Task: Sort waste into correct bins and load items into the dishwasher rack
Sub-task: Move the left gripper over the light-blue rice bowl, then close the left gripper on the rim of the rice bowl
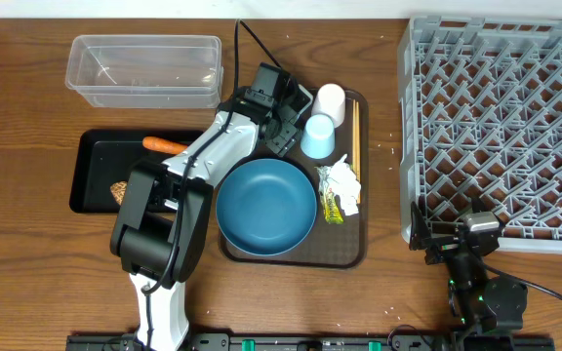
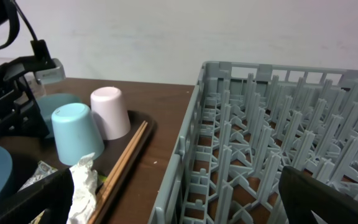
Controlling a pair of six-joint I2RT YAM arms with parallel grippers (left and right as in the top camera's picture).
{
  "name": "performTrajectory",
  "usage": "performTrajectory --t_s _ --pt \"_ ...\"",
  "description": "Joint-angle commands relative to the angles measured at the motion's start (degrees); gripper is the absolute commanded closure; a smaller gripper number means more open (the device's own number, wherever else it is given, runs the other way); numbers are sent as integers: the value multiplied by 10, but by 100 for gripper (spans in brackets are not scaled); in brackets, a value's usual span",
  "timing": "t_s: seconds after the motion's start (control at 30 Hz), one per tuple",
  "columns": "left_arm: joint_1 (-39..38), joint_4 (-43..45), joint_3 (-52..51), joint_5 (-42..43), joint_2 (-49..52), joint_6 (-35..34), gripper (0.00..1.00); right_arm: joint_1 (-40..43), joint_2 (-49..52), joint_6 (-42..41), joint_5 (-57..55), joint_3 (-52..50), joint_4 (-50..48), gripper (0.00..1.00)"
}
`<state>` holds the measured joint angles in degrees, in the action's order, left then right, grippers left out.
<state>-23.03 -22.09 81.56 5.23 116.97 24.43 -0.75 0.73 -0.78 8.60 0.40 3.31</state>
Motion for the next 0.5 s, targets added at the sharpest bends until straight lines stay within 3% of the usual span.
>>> performTrajectory --t_s 0.0,0.13,0.47 --pt "0 -3 -16 4 10 6 25 9 -1 7 3 -1 2 1" --pt "0 -1 -17 3 10 6 25 9 -1 7 3 -1 2 1" --pt "0 12 -17 3 10 6 47 9 -1 6 2 -1 2 1"
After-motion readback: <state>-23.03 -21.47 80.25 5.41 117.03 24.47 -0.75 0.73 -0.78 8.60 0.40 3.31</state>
